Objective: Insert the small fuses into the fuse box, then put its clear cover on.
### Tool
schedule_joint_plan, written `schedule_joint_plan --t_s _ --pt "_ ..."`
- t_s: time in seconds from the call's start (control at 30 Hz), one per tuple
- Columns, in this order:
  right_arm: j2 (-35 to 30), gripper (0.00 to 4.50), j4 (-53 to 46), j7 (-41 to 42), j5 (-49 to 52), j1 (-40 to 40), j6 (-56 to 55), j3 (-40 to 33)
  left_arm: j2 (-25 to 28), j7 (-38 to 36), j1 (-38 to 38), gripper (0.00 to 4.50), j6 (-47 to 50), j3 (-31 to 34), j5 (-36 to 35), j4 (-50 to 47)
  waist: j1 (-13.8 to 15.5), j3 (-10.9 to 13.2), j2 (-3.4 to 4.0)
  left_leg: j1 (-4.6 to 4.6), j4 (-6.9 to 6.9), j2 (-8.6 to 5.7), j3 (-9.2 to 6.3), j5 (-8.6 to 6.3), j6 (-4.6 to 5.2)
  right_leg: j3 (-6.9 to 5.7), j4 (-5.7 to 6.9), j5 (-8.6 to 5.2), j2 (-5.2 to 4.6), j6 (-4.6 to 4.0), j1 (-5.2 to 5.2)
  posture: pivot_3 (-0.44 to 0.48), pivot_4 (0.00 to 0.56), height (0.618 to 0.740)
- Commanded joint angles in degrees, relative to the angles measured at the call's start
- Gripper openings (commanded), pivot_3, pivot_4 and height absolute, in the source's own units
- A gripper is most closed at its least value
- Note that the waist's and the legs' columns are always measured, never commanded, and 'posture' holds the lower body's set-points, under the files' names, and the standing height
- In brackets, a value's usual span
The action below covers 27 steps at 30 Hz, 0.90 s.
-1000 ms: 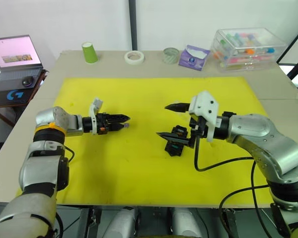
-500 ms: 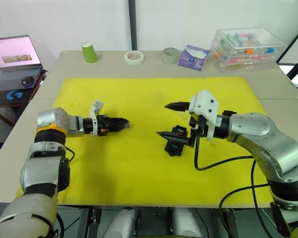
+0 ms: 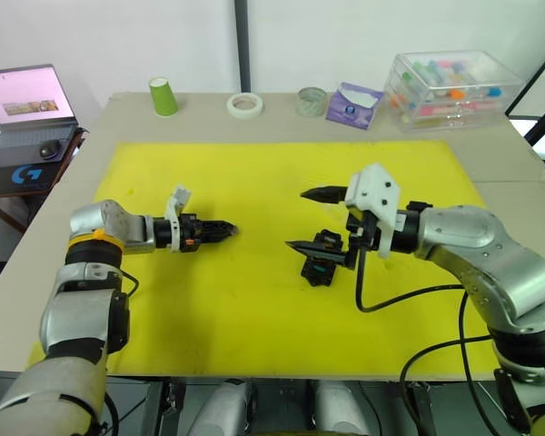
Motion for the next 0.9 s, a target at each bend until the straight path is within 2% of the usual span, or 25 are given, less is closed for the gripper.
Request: schedule_joint_plan --t_s 0.03,0.13,0.2,0.53,0.7,0.83,0.9 --pt "-0.39 4.5 -0.7 0.16 0.31 -1.31 -0.34 -1.68 -0.37 0.9 1.17 1.25 0.54 -0.06 0.65 0.18 -0.01 0.0 0.0 0.0 0.0 0.0 0.0 0.0 0.0 0.0 0.0 0.0 0.0 0.0 0.0 0.0 0.15 0.74" --pt "-0.34 4.5 -0.61 0.26 0.2 -1.45 -0.38 -1.45 -0.24 1.5 1.43 0.67 0.31 0.08 0.88 0.5 -0.04 0.0 0.0 0.0 0.0 0.0 0.0 0.0 0.0 0.0 0.0 0.0 0.0 0.0 0.0 0.0 0.15 0.74" --pt "-0.24 4.5 -0.54 0.35 0.22 -1.61 -0.42 -1.37 -0.16 1.79 1.66 0.04 0.25 0.12 0.99 0.51 -0.09 -0.01 0.02 0.0 0.0 0.0 0.0 0.0 0.0 0.0 0.0 0.0 -0.01 0.0 0.0 0.0 0.15 0.74" --pt "0.03 4.5 -0.22 0.6 0.42 -2.36 -0.43 -1.33 0.02 1.3 2.4 0.04 1.61 0.04 0.07 -1.35 -0.16 -0.03 0.04 0.0 -0.01 0.01 0.0 0.0 0.0 0.0 0.0 0.0 -0.01 0.0 0.0 0.0 0.15 0.74" --pt "-2.09 4.5 0.55 2.71 1.94 -1.8 0.26 -3.41 4.25 -6.62 5.56 0.04 3.68 -2.73 -6.11 -19.14 -0.33 -0.02 0.04 -0.01 -0.04 0.02 0.0 0.0 0.0 0.01 0.0 0.0 -0.04 0.0 -0.04 0.0 0.15 0.74" --pt "-3.79 4.5 2.11 4.86 3.9 -2.01 1.26 -5.12 8.67 -13.22 9.05 0.04 -0.16 -7.87 -8.45 -33.72 -0.25 -0.02 0.04 -0.04 -0.03 0.04 0.0 0.0 0.0 0.02 -0.04 0.0 -0.03 0.0 -0.04 0.0 0.15 0.74" --pt "-4.21 4.5 2.9 5.81 5.17 -2.8 2.45 -5.45 10.04 -15.8 10.72 0.04 -5.87 -9.93 -7.94 -41.19 0.06 -0.02 0.04 -0.03 -0.02 0.04 0.0 0.0 0.0 0.02 -0.04 0.0 -0.06 0.0 0.0 0.0 0.15 0.74"
